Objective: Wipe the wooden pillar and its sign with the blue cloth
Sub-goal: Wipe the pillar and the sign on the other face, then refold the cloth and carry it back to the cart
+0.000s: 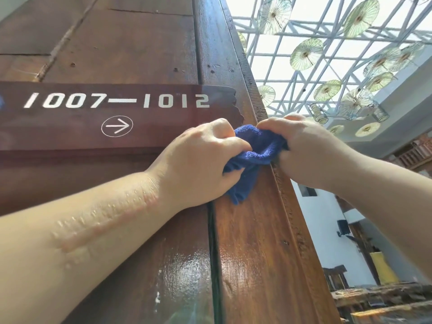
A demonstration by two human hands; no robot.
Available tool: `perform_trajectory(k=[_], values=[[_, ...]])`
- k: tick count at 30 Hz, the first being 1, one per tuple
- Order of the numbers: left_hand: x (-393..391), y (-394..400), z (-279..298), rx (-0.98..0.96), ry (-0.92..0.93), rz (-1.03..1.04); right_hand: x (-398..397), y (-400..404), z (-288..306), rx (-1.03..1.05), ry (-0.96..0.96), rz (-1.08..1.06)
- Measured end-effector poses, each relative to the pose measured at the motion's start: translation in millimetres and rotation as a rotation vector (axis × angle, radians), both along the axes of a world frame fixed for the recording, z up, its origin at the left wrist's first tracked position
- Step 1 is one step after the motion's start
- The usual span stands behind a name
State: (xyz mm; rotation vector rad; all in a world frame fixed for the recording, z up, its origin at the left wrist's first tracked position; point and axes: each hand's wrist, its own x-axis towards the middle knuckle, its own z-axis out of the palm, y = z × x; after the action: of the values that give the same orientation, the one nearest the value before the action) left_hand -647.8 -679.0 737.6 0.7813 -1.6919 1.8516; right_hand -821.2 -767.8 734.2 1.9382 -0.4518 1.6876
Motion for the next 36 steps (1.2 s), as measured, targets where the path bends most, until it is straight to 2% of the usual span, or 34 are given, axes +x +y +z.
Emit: perform_trajectory(k=[11,18,23,29,32,36], values=[[6.0,-9.8,-9.7,-0.008,0.058,-0.090,5.1,1.9,-11.2,-0.017,-0.059,0.013],[16.0,0.1,-31.2,0.073,0.126,-0.134,12.6,17.8,-33.8,0.008,-0.021,-0.082],[27.3,15.3,-58.0,0.143,0.142,-0.092,6.6,28.3,-60.3,0.027,0.034,-0.164],[45.3,73.3,-164.1,0.387,0.135,-0.043,6.8,74.8,-173.5,0.139,0.241,-0.168],[55.5,117.9,-236.4,0.549,0.189,-0.061,17.8,110.1,-242.3,0.256,0.392,-0.043],[84.5,162.7,-336.7,0.785,0.350,-0.069,46.7,143.6,-327.5,0.490,0.614,0.118]])
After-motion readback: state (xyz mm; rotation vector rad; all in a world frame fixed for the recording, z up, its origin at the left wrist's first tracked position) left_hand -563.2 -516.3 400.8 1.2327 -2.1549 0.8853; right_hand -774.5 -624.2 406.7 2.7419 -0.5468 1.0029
